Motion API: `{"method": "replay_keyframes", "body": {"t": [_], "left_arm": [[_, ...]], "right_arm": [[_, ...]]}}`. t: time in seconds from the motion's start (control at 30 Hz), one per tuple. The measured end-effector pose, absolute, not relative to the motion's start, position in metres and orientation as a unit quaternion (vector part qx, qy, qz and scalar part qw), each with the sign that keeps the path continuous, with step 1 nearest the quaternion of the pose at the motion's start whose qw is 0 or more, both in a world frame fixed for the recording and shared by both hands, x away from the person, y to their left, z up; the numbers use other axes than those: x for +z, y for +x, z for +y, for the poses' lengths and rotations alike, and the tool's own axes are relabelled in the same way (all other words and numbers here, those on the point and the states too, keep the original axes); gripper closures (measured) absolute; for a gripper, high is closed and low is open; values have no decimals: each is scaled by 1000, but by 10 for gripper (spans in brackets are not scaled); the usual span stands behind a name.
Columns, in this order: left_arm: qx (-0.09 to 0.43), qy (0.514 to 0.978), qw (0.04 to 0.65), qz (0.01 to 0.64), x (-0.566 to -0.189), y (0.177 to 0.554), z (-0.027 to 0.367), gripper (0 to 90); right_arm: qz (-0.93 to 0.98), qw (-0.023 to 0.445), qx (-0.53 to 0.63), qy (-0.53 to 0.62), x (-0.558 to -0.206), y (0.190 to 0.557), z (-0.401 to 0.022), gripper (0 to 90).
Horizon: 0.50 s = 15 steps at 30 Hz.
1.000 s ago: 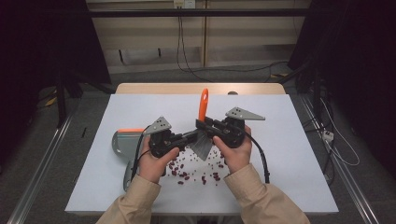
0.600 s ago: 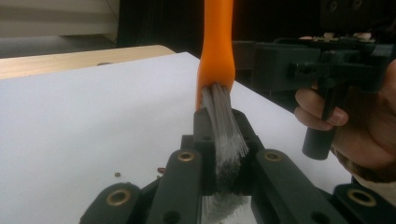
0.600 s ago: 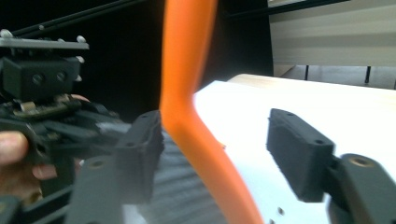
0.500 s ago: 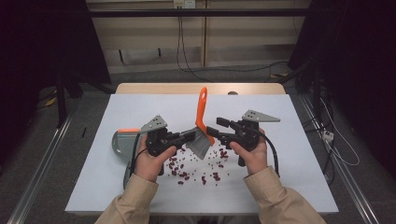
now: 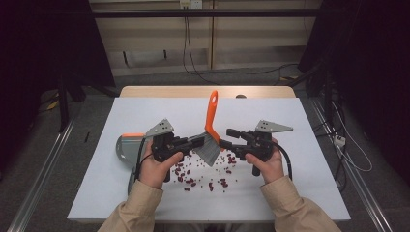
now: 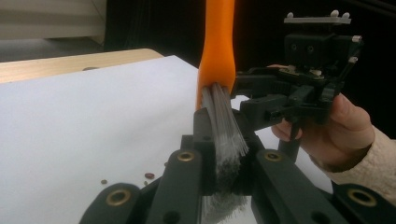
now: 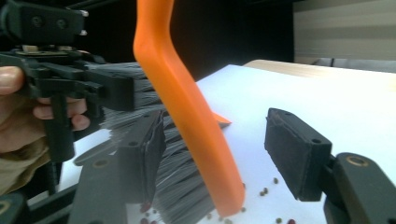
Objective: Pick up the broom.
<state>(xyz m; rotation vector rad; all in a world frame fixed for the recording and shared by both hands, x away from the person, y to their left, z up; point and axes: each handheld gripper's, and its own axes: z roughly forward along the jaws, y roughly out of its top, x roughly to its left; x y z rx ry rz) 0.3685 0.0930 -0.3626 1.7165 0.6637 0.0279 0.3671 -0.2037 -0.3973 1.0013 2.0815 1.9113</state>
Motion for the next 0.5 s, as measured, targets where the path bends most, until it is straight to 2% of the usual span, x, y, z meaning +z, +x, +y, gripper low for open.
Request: {"method": "replay_keyframes", "body": {"t": [0.5], "left_arm": [[-1, 739, 617, 270, -358, 365, 89, 843]], "right_arm": [[690, 32, 643, 331, -403, 369, -203, 410]]}}
